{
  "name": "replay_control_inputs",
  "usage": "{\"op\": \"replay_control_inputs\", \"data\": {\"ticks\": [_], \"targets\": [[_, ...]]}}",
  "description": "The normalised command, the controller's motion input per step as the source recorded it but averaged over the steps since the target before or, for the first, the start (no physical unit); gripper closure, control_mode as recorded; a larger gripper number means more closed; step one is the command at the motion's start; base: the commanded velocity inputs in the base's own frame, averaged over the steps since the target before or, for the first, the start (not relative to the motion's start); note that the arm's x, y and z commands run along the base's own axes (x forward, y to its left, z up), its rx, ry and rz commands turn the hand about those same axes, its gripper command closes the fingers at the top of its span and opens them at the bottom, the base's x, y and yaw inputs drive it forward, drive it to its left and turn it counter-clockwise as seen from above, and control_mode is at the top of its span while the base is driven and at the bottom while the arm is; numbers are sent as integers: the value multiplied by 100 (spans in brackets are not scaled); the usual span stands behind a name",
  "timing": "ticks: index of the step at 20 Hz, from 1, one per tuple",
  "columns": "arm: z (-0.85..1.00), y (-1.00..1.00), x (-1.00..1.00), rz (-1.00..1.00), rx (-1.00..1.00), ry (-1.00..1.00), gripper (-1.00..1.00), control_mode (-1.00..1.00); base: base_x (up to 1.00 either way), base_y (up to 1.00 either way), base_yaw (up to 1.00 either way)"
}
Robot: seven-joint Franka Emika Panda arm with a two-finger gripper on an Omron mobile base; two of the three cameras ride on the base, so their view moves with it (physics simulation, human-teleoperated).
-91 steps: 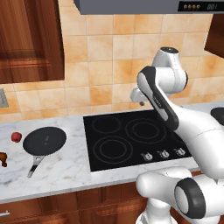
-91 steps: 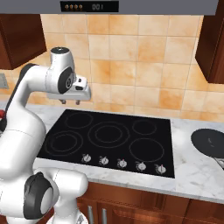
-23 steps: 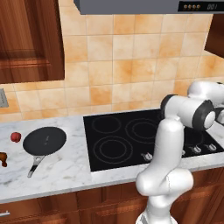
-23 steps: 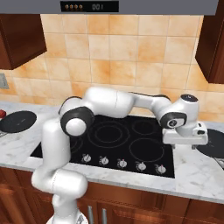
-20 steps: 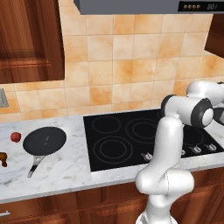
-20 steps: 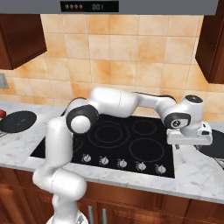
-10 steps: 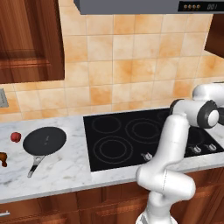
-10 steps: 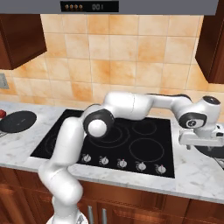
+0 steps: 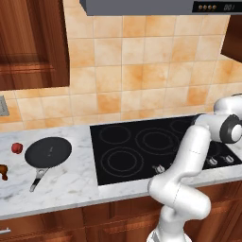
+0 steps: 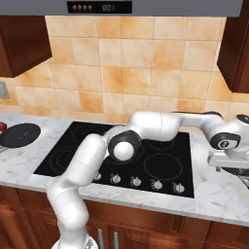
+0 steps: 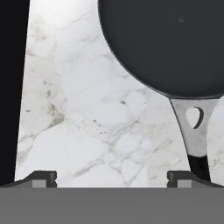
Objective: Place both pans onto different burners. Then place the bell pepper and the chicken drumstick on different pans.
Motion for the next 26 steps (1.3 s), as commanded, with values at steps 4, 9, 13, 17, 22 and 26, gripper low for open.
{"op": "replay_control_inputs", "data": {"ticks": [4,9,13,17,22,26], "targets": [[-2,-18,4,0,0,0,-100,-100,0,0,0],[-9,-23,0,0,0,0,-100,-100,0,0,0],[-26,-17,6,0,0,0,-100,-100,0,0,0],[-27,-24,5,0,0,0,-100,-100,0,0,0],[-19,-29,6,0,0,0,-100,-100,0,0,0],[-8,-26,6,0,0,0,-100,-100,0,0,0]]}}
